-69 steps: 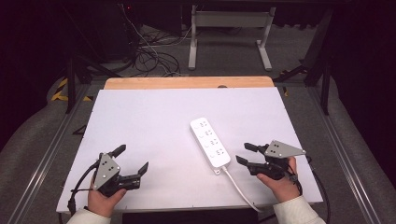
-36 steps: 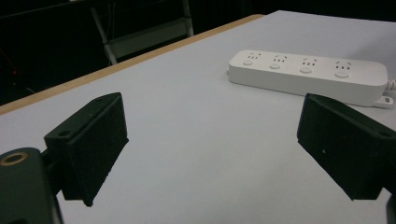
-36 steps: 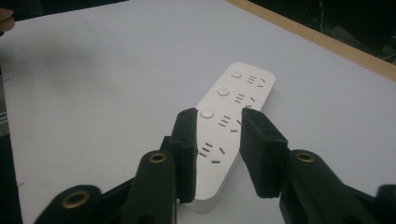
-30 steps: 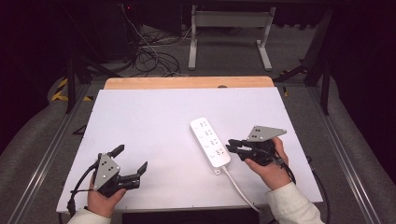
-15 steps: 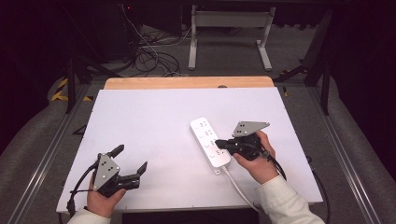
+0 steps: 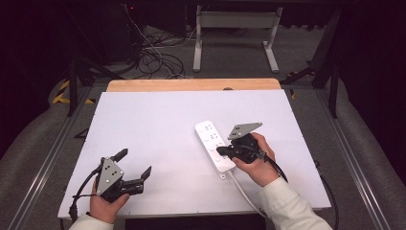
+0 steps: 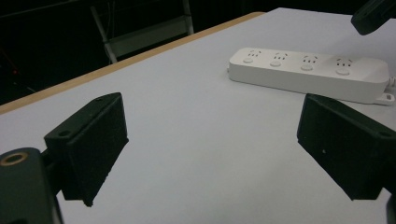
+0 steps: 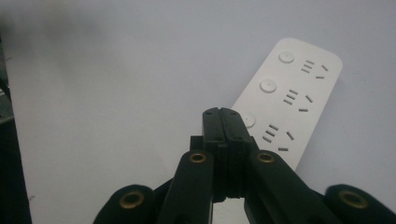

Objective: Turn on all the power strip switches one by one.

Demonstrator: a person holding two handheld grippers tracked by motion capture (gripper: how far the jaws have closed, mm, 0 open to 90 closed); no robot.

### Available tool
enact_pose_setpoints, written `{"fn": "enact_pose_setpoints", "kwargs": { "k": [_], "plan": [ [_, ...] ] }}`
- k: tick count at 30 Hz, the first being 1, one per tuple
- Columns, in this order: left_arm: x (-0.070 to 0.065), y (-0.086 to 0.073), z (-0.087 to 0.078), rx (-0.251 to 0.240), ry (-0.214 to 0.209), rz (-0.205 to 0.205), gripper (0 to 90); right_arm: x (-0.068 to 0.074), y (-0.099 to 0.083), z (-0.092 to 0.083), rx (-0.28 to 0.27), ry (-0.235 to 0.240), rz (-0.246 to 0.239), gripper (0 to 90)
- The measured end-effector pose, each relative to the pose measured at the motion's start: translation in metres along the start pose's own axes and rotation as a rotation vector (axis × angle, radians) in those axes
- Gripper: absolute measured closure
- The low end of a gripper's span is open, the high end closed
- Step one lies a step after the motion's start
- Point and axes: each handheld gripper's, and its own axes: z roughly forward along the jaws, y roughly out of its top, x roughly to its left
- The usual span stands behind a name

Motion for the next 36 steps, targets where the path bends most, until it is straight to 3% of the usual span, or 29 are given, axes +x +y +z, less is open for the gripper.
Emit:
{"fn": "enact_pose_setpoints", "kwargs": {
  "k": [5, 15, 27, 36],
  "plan": [
    [0.000, 0.000, 0.000, 0.001, 0.002, -0.001, 9.1, -0.002, 0.000, 0.012, 0.063, -0.015, -0.018, 90.0],
    [-0.001, 0.000, 0.001, 0.015, -0.008, 0.001, 9.3, -0.005, -0.002, 0.025, 0.138, -0.010, -0.020, 90.0],
    [-0.001, -0.001, 0.003, 0.024, -0.013, 0.006, 9.4, -0.005, -0.004, 0.033, 0.176, -0.007, -0.025, 90.0],
    [-0.001, -0.001, 0.003, 0.025, -0.012, 0.005, 9.4, -0.003, -0.005, 0.036, 0.168, -0.006, -0.027, 90.0]
  ]
}}
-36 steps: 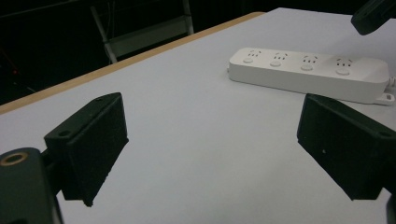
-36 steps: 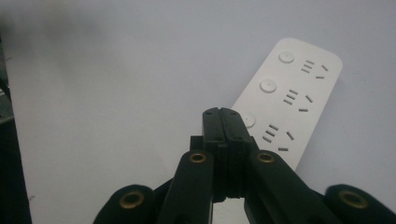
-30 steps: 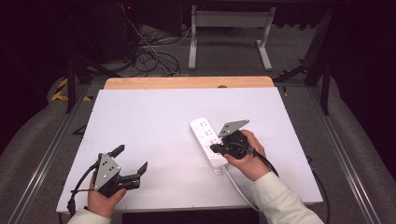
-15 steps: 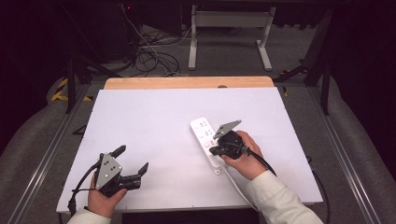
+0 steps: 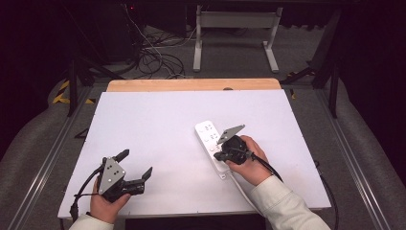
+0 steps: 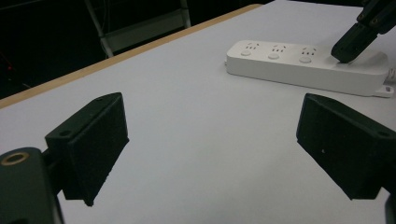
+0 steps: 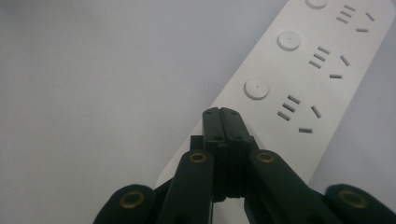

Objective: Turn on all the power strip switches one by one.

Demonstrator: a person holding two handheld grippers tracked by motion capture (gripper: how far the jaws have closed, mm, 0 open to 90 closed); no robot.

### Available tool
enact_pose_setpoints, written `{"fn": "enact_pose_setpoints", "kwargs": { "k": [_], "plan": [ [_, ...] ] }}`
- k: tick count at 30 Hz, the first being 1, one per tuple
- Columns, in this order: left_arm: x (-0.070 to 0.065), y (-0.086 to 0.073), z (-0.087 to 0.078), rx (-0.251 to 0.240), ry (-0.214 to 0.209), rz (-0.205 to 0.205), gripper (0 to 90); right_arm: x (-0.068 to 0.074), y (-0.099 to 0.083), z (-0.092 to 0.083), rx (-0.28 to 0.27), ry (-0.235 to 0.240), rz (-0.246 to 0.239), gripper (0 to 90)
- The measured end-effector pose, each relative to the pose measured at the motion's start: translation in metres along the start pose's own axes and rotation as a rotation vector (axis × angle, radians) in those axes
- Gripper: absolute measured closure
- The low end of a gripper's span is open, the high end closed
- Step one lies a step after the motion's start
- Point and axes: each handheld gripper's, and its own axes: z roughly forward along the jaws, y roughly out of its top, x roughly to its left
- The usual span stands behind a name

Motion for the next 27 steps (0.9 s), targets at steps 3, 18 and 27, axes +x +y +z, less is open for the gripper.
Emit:
{"fn": "enact_pose_setpoints", "kwargs": {
  "k": [3, 18, 27],
  "plan": [
    [-0.0001, 0.0000, 0.0000, 0.001, 0.000, 0.000, 9.4, 0.0003, -0.0011, 0.0000, -0.004, -0.003, 0.008, 90.0],
    [-0.0004, 0.0000, -0.0001, 0.002, 0.002, 0.002, 9.4, 0.0019, -0.0025, 0.0017, -0.005, -0.011, 0.011, 90.0],
    [-0.0014, -0.0002, 0.0002, 0.004, 0.001, -0.002, 9.4, 0.0028, -0.0012, 0.0025, 0.008, -0.016, 0.002, 90.0]
  ]
}}
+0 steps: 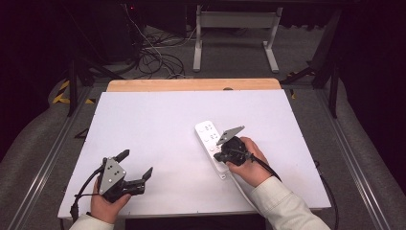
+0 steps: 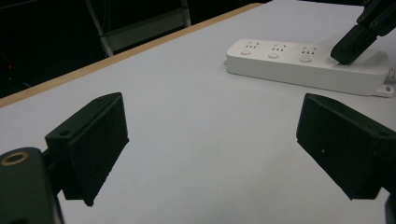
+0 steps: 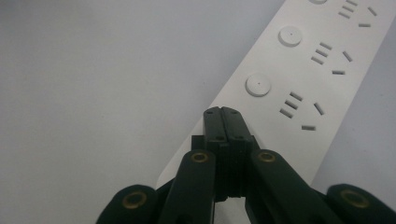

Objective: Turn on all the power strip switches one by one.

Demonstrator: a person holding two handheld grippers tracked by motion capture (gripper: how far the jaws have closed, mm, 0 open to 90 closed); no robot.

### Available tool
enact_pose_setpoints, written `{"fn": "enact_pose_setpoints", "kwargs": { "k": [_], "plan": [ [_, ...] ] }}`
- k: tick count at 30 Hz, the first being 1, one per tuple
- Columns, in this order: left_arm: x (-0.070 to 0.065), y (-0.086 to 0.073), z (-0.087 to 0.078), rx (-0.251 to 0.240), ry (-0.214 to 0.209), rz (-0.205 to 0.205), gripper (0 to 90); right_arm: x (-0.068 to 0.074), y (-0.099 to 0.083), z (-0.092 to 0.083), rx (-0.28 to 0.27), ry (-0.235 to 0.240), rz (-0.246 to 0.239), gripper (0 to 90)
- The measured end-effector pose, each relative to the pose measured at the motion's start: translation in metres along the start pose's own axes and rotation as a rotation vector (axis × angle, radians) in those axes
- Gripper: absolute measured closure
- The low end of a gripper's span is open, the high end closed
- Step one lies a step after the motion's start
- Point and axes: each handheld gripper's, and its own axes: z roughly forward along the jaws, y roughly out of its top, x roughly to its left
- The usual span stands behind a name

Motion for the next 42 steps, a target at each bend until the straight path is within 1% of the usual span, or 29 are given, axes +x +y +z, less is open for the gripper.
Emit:
{"fn": "enact_pose_setpoints", "kwargs": {
  "k": [5, 11, 12, 13, 14, 15, 16, 17, 18, 19, 20, 21, 22, 23, 24, 25, 27, 30, 34, 39, 42],
  "plan": [
    [0.000, 0.000, 0.000, 0.002, 0.000, 0.000, 9.4, 0.001, 0.002, 0.001, 0.020, -0.009, 0.004, 90.0],
    [0.000, 0.000, 0.000, 0.002, 0.000, -0.001, 9.4, 0.003, 0.002, 0.002, 0.026, -0.023, -0.002, 90.0],
    [0.000, 0.000, 0.000, 0.002, 0.000, 0.000, 9.4, 0.003, 0.002, 0.001, 0.025, -0.018, 0.008, 90.0],
    [0.000, 0.000, 0.000, 0.001, 0.000, 0.000, 9.4, -0.001, 0.001, 0.001, 0.020, 0.003, 0.027, 90.0],
    [0.000, 0.000, 0.000, -0.001, 0.000, -0.001, 9.4, -0.001, 0.001, 0.001, 0.020, 0.003, 0.027, 90.0],
    [0.001, 0.000, 0.000, -0.002, 0.002, 0.004, 9.4, -0.003, 0.001, 0.001, 0.017, 0.016, 0.033, 90.0],
    [0.001, 0.000, -0.001, -0.001, 0.001, 0.005, 9.4, -0.004, 0.001, -0.001, -0.001, 0.018, 0.025, 90.0],
    [0.001, 0.000, 0.000, -0.002, -0.001, -0.001, 9.4, -0.004, 0.002, -0.003, -0.010, 0.005, 0.010, 90.0],
    [0.001, 0.000, 0.000, -0.003, 0.001, 0.002, 9.4, -0.004, 0.003, -0.006, -0.048, 0.005, 0.018, 90.0],
    [0.001, 0.000, 0.000, -0.004, 0.001, 0.001, 9.4, -0.006, 0.004, -0.010, -0.097, 0.020, 0.038, 90.0],
    [0.001, 0.000, 0.000, -0.003, 0.002, 0.000, 9.4, -0.007, 0.007, -0.019, -0.151, 0.020, 0.047, 90.0],
    [0.002, 0.000, 0.000, -0.002, 0.003, 0.007, 9.4, -0.007, 0.007, -0.019, -0.151, 0.020, 0.047, 90.0],
    [0.002, 0.000, 0.001, -0.002, 0.003, 0.007, 9.4, -0.007, 0.009, -0.021, -0.160, 0.005, 0.035, 90.0],
    [0.001, 0.000, 0.001, -0.001, -0.002, 0.002, 9.4, -0.007, 0.009, -0.021, -0.160, 0.005, 0.035, 90.0],
    [0.002, 0.000, 0.000, -0.002, 0.002, 0.007, 9.4, -0.008, 0.009, -0.020, -0.161, -0.004, 0.033, 90.0],
    [0.002, 0.000, 0.000, -0.002, 0.002, 0.009, 9.4, -0.008, 0.009, -0.020, -0.161, -0.004, 0.033, 90.0],
    [0.001, 0.000, -0.001, -0.004, 0.001, 0.003, 9.4, -0.010, 0.008, -0.019, -0.158, -0.013, 0.034, 90.0],
    [0.001, 0.000, 0.000, -0.004, 0.000, 0.001, 9.4, -0.010, 0.010, -0.017, -0.170, -0.016, 0.034, 90.0],
    [0.001, 0.000, 0.000, -0.003, 0.002, 0.004, 9.4, -0.013, 0.012, -0.011, -0.162, -0.023, 0.032, 90.0],
    [0.002, 0.000, 0.000, -0.004, 0.002, 0.004, 9.4, -0.019, 0.013, -0.005, -0.157, -0.019, 0.040, 90.0],
    [0.002, 0.000, 0.000, -0.003, 0.003, 0.009, 9.4, -0.020, 0.014, 0.000, -0.150, -0.017, 0.040, 90.0]
  ]
}}
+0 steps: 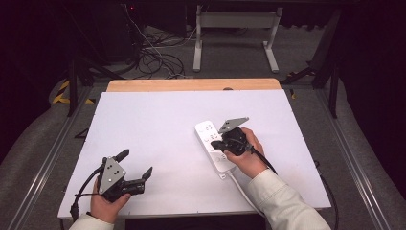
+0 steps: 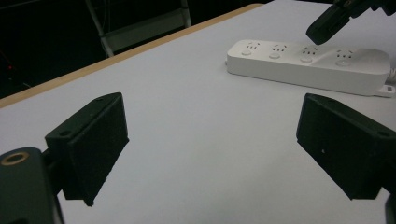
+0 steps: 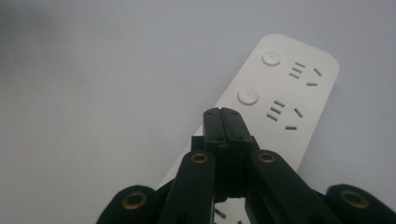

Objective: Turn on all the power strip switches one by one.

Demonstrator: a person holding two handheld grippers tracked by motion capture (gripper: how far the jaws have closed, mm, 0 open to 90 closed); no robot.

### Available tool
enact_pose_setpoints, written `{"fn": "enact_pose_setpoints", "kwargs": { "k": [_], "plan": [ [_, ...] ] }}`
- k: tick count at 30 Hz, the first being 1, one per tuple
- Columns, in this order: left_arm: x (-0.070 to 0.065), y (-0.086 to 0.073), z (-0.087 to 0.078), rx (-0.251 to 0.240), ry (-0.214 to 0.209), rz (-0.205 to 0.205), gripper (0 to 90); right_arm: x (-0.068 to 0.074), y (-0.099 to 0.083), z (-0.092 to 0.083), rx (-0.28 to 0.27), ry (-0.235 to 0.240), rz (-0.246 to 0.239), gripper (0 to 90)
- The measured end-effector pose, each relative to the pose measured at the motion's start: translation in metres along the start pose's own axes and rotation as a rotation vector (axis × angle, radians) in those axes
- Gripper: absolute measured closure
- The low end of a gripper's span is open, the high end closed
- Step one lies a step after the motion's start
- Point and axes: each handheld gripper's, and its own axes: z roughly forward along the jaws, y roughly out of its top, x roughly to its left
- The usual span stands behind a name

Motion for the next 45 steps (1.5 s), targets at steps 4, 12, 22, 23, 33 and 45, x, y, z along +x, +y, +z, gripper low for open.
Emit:
{"fn": "enact_pose_setpoints", "kwargs": {
  "k": [4, 12, 22, 23, 33, 45],
  "plan": [
    [0.000, 0.000, 0.000, 0.000, 0.000, 0.000, 9.4, 0.000, 0.000, 0.006, 0.014, 0.000, -0.003, 90.0],
    [0.000, 0.000, 0.000, 0.001, -0.002, -0.007, 9.4, -0.001, -0.001, 0.012, 0.032, -0.007, -0.010, 90.0],
    [0.000, 0.000, 0.000, 0.000, -0.001, -0.006, 9.4, -0.001, -0.001, 0.016, 0.050, -0.006, -0.014, 90.0],
    [0.000, 0.000, 0.000, 0.000, -0.003, -0.009, 9.4, -0.001, -0.001, 0.016, 0.049, -0.004, -0.014, 90.0],
    [0.000, 0.000, 0.000, -0.001, 0.000, -0.005, 9.4, -0.002, -0.002, 0.017, 0.044, 0.006, 0.014, 90.0],
    [-0.001, 0.000, 0.000, 0.001, 0.001, -0.002, 9.4, -0.003, -0.003, 0.018, 0.044, 0.008, 0.012, 90.0]
  ]
}}
